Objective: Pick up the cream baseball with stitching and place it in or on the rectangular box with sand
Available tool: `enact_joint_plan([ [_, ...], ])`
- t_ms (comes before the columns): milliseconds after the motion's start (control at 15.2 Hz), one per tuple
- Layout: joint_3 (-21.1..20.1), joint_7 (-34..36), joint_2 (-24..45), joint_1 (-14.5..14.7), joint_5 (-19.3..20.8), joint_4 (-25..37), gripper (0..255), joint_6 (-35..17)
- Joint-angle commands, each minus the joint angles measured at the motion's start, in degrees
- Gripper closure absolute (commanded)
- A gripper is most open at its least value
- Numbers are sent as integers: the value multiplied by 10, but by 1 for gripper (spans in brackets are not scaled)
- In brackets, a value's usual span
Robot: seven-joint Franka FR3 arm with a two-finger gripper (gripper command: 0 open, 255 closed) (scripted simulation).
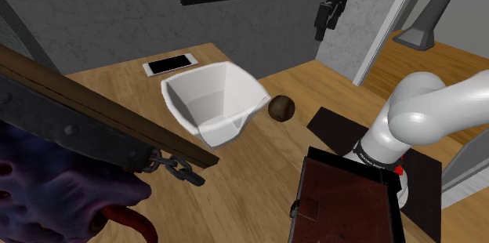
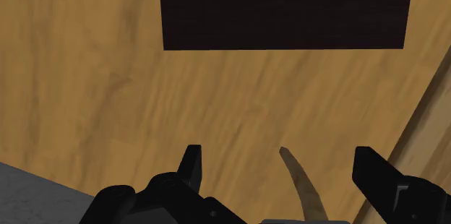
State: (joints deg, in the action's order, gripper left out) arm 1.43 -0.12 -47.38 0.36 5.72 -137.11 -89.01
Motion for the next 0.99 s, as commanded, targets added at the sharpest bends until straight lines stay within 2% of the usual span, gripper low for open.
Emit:
enact_joint_plan([
  [0, 0, 0, 0, 0, 0, 0, 0, 0],
  [462, -96, 115, 9, 28, -68, -27, 0, -17],
  [924, -194, 229, 62, 52, -131, -19, 0, -49],
])
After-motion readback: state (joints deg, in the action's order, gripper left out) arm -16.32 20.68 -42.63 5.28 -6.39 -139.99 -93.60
